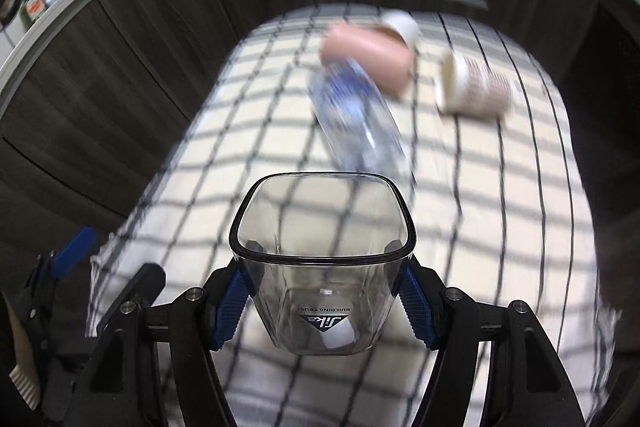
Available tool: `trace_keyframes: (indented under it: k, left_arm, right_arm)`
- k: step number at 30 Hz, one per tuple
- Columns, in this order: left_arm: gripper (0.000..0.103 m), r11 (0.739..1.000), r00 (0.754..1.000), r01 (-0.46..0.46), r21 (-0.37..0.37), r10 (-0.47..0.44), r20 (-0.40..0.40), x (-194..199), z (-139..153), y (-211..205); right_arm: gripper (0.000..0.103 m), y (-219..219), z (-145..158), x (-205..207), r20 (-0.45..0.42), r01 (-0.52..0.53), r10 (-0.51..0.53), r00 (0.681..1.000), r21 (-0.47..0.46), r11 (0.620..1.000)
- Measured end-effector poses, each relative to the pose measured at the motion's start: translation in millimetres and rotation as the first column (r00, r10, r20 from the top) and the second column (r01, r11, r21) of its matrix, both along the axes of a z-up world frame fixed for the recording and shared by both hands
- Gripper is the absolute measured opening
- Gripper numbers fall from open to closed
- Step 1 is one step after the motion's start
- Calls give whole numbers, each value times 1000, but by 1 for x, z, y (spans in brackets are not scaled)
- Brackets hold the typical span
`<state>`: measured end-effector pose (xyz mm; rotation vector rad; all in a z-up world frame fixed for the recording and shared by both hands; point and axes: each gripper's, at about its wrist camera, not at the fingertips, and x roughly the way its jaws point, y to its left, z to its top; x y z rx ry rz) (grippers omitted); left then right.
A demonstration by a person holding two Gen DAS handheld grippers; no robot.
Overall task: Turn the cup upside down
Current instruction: 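Carry the tumbler toward the left tool, set it down, open right tool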
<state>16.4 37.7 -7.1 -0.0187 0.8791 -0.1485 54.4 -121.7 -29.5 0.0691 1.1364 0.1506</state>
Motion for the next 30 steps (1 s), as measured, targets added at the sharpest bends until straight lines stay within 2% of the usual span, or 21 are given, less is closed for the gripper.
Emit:
trace_keyframes:
  k: [6, 11, 19, 30]
  left_arm:
    - [103, 998, 998, 57, 21, -57, -8, -7, -4, -24]
    - [103, 999, 998, 45, 12, -45, -34, 5, -12, -28]
    - [103, 1000, 998, -3, -6, 3, -62, 31, -24, -26]
    - [103, 999, 998, 24, 34, -21, -60, 32, -29, -36]
  right_arm:
    - [67, -30, -27, -23, -102, 64, -60, 993, 41, 997]
    - [67, -47, -45, -6, -133, 133, -124, 983, 59, 989]
    - [67, -57, -54, 33, -93, 178, -173, 981, 54, 983]
    - [67, -55, -74, 49, -86, 173, -167, 982, 74, 982]
